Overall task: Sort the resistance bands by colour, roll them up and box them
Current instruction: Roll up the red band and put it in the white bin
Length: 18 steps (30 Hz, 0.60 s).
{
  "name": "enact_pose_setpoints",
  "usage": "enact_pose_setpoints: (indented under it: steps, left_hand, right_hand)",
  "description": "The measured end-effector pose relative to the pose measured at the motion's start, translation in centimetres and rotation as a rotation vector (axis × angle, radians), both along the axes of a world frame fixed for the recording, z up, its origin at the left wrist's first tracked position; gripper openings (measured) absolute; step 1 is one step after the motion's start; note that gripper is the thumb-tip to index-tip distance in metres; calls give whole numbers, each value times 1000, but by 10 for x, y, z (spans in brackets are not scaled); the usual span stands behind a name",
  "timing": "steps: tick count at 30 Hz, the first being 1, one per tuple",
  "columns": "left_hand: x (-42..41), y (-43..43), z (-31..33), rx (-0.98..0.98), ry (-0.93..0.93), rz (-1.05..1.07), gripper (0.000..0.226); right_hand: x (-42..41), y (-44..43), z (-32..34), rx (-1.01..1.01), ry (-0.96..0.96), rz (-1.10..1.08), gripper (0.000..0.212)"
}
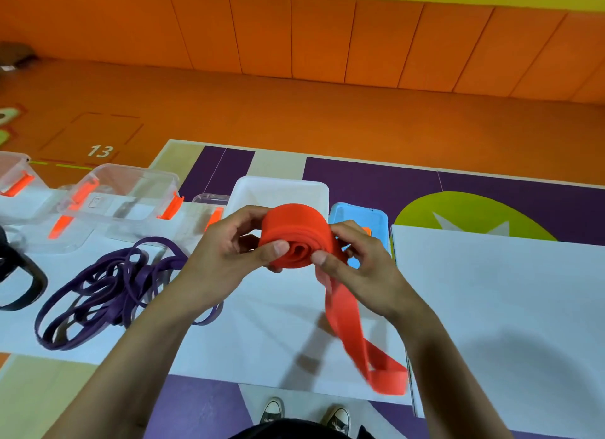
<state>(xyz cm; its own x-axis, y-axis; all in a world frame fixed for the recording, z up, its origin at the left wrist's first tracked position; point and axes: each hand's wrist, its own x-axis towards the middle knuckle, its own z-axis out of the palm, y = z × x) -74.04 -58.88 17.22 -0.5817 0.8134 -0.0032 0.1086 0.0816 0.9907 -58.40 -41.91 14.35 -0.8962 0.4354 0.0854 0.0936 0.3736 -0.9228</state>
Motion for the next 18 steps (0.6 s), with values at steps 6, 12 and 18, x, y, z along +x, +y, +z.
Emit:
enact_pose_setpoints:
  steps: [6, 12, 18]
  left_hand:
    - [12, 8, -6, 154, -244, 33, 24]
    - [27, 11, -20, 196, -479, -50, 42]
    - [9, -2, 2, -208, -36, -41, 53]
  right_hand:
    - [-8, -15, 0, -168, 138, -13, 20]
    - [-16, -32, 0, -236, 233, -143, 30]
    - [-13, -23, -7, -158, 100, -90, 31]
